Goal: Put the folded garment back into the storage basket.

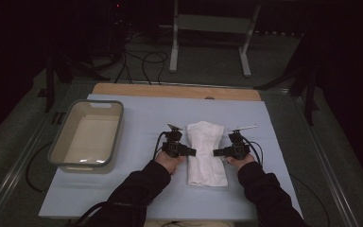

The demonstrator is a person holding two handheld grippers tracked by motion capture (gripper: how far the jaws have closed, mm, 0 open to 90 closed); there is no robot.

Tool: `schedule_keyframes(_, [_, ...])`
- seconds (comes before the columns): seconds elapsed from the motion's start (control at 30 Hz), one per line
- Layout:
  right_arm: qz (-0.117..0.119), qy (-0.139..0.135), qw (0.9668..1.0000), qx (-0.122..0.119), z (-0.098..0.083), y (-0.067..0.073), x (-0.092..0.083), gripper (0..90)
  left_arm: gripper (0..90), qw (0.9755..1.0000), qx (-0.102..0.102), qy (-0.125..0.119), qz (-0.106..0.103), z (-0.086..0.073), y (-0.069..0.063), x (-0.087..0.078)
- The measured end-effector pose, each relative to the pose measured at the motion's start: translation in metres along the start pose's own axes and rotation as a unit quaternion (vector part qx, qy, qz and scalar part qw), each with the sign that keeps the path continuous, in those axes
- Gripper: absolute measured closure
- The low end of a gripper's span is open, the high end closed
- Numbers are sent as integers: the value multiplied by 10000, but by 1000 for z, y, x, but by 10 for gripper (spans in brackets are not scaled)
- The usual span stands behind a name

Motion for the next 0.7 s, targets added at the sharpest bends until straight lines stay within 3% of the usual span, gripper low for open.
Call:
schedule_keyframes(0.37, [368,-121,9993,-11,6,10,-7,854,843,9997,139,-109,-163,9,-10,-17])
schedule_keyframes(0.7, [567,-265,9980,-37,14,21,-17,854,844,9993,242,-224,-173,18,-19,-35])
Point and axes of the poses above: each handheld gripper's, and its own axes: x roughly forward along the jaws, z roughly out of its top, y roughly to its left, the point moved 1 cm from there along x, roughly forward along the jaws, and after that the axes turned 2 degrees about -z, right-handed, at the moved point
